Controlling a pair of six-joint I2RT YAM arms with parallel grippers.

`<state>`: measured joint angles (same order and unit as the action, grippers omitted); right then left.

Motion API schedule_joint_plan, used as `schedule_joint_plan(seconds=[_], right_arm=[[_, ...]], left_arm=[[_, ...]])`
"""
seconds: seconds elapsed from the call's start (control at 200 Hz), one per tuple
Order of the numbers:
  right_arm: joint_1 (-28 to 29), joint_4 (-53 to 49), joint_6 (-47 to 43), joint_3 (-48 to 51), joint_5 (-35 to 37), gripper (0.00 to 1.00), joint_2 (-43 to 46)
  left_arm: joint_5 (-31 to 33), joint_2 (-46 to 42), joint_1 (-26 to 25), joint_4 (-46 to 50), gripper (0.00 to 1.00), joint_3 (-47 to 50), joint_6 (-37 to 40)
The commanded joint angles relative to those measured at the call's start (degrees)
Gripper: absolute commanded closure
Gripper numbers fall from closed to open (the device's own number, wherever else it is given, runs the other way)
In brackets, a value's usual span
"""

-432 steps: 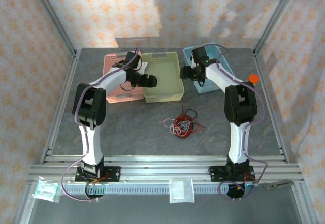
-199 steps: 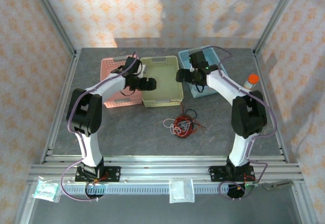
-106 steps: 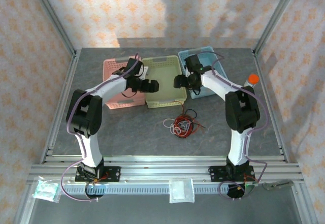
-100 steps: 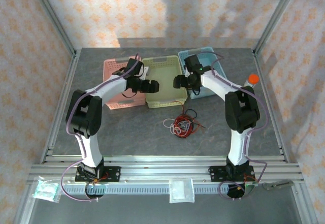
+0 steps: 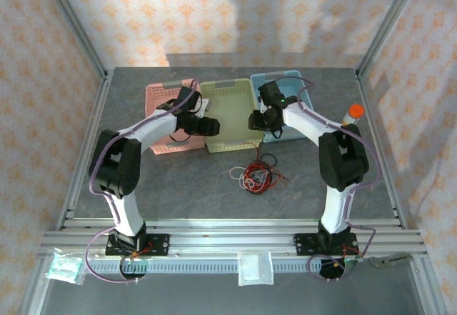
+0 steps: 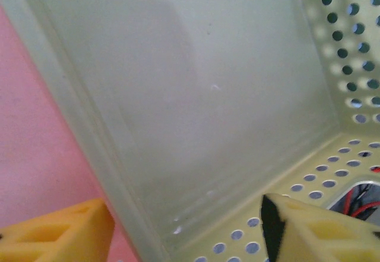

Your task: Untangle the cables

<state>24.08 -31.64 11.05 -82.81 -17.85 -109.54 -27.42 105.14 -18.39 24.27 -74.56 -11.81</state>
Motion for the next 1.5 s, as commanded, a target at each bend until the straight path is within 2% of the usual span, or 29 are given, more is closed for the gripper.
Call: schedule_joint_plan(seconds=[0.0,0.34,0.616,0.841,0.901,1.011,1.121,1.267,1.397,1.497], right_arm=[[0.7,-0.3,1.7,-0.3,1.7,0.58,1.4],[0.7,0.2,6.3,-5.5,7.0,0.74,-2.4],[0.1,-1.0,5.6,-12.2,10.3,0.77,-7.0],[-0.8,-2.0,4.6,-14.6,11.1,0.76,-9.0],[-0.8,-2.3,4.5,-15.0,11.3,0.69,-9.1],[-0.8,-3.3,3.7,-16.8,12.6,0.47,-8.1],[-0.8,-4.6,2.7,-18.6,14.1,0.33,-5.7],[0.2,-1.8,0.9,-12.1,15.6,0.27,2.5],[2.1,3.4,0.4,0.2,15.1,0.29,12.6],[4.4,6.4,0.5,9.1,14.4,0.31,19.7]], left_arm=[[1.5,0.6,-1.1,0.6,0.42,-3.2,1.7],[8.0,7.5,-1.4,5.3,0.60,-13.6,6.4],[12.4,14.1,-1.4,9.7,0.61,-23.6,9.8],[13.9,16.8,-1.4,9.4,0.61,-27.3,9.6],[14.5,17.2,-1.3,9.8,0.54,-28.3,9.5],[16.4,16.9,-1.4,10.7,0.26,-30.4,8.3],[19.1,14.5,-1.4,10.3,0.01,-30.7,6.0],[19.5,6.0,-1.5,4.6,0.01,-23.3,1.2],[20.1,-5.2,-2.0,-0.9,0.01,-11.8,-2.9],[21.8,-12.8,-4.3,-4.5,0.01,-2.5,-5.8]])
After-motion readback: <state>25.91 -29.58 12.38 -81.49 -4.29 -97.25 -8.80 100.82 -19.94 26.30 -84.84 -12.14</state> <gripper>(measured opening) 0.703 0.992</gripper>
